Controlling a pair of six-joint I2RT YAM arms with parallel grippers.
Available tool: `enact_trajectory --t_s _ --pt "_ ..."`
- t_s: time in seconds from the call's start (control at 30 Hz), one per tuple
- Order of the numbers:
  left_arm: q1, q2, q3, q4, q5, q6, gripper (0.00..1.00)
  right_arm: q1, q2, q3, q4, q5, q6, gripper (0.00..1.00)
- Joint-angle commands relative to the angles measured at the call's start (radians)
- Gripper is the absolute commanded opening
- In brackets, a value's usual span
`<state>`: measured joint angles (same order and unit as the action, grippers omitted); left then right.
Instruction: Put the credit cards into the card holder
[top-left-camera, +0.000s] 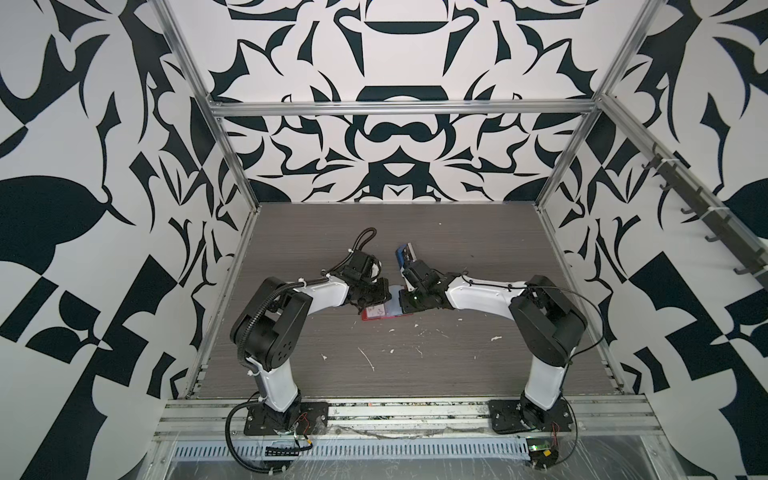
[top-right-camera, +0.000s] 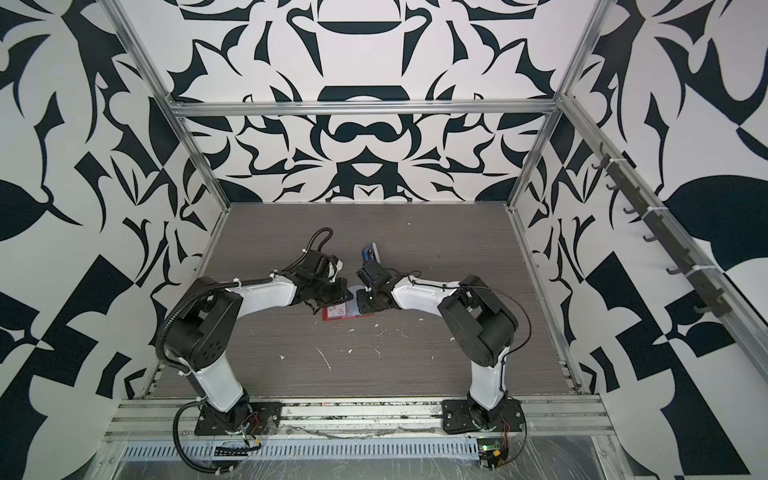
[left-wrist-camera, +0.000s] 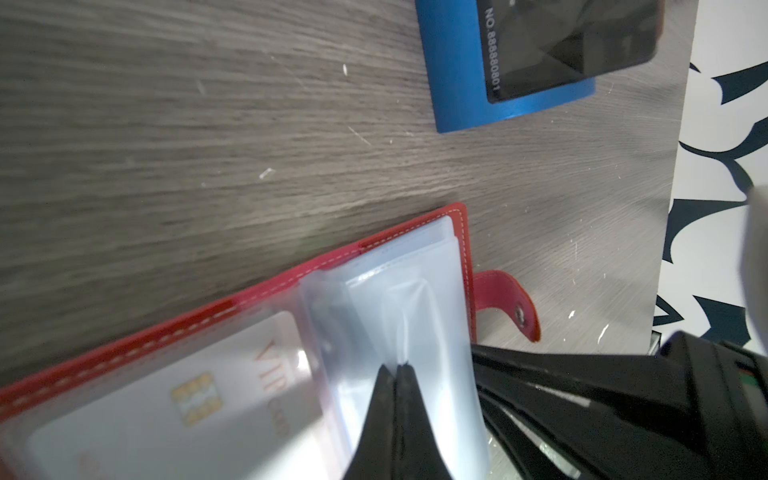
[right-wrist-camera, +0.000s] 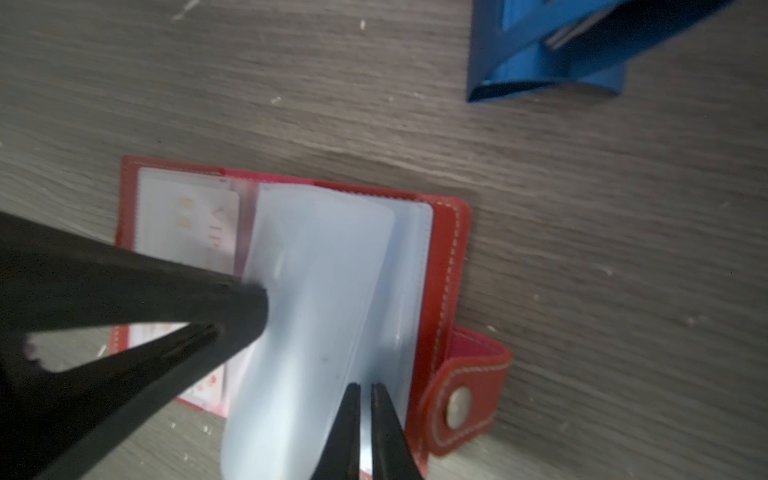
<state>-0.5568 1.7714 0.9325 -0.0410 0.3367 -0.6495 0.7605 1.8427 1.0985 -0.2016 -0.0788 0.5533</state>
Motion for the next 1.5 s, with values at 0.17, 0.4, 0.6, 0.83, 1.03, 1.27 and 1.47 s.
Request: enact_trajectory --t_s 0.17,0.4,0.6,0.83,1.03,1.27,1.47 --pt "-0.004 -0.066 -0.025 0.005 -0.032 -0.002 0.26 0.000 -0.016 0.015 0.084 -0.058 0.013 0.22" --pt "-0.005 -0.193 -0.083 -0.010 -0.195 -0.001 0.36 0.000 0.007 0.024 0.142 -0.139 0.008 0.29" --pt "-0.005 -0.302 -0.135 -0.026 -0.303 0.000 0.37 0.002 0.038 0.048 0.161 -0.195 0.004 0.36" --pt "-0.005 -0.314 -0.153 -0.014 -0.283 0.015 0.31 0.013 0.084 0.088 0.147 -0.222 -0.003 0.35" --pt "-0.005 -0.234 -0.135 -0.030 -0.266 0.017 0.25 0.016 0.108 0.110 0.096 -0.184 -0.011 0.29" --pt "-0.005 -0.128 -0.108 -0.063 -0.265 0.007 0.21 0.020 0.089 0.110 0.077 -0.156 -0.020 0.25" --pt "-0.005 -0.118 -0.089 -0.094 -0.286 0.019 0.23 0.020 -0.006 0.073 0.058 -0.037 -0.032 0.30"
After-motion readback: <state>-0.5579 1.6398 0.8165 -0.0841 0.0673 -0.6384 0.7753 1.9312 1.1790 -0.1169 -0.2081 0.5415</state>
